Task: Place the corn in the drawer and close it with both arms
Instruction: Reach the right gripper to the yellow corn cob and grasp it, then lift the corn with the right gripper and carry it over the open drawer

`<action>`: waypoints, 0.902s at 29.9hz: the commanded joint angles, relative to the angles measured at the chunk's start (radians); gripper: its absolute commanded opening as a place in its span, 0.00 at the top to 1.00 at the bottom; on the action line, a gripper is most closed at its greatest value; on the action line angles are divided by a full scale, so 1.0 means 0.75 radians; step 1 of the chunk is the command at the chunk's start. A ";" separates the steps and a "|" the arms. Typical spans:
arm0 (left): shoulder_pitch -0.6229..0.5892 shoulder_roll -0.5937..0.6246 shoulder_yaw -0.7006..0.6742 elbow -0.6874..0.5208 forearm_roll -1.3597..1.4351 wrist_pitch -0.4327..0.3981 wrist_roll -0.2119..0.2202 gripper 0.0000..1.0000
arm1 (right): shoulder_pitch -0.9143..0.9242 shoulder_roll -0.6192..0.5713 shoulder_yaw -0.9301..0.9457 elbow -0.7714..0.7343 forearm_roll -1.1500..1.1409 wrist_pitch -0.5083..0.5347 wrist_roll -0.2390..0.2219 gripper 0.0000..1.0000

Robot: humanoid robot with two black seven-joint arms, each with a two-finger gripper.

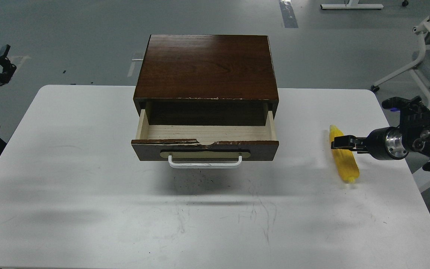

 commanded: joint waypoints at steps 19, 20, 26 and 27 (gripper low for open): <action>0.010 0.018 0.002 0.033 0.000 0.000 0.000 0.02 | 0.162 -0.088 0.022 0.012 -0.039 -0.047 0.052 0.89; 0.010 0.022 0.002 0.033 0.000 0.000 0.000 0.02 | 0.218 -0.112 0.022 0.014 -0.043 -0.047 0.066 0.91; 0.006 0.022 0.004 0.033 0.002 0.000 0.002 0.02 | 0.465 -0.158 0.016 0.018 -0.190 -0.055 0.185 0.91; 0.006 0.020 0.004 0.033 0.002 0.000 0.002 0.02 | 0.530 -0.156 0.022 0.020 -0.265 -0.055 0.228 0.91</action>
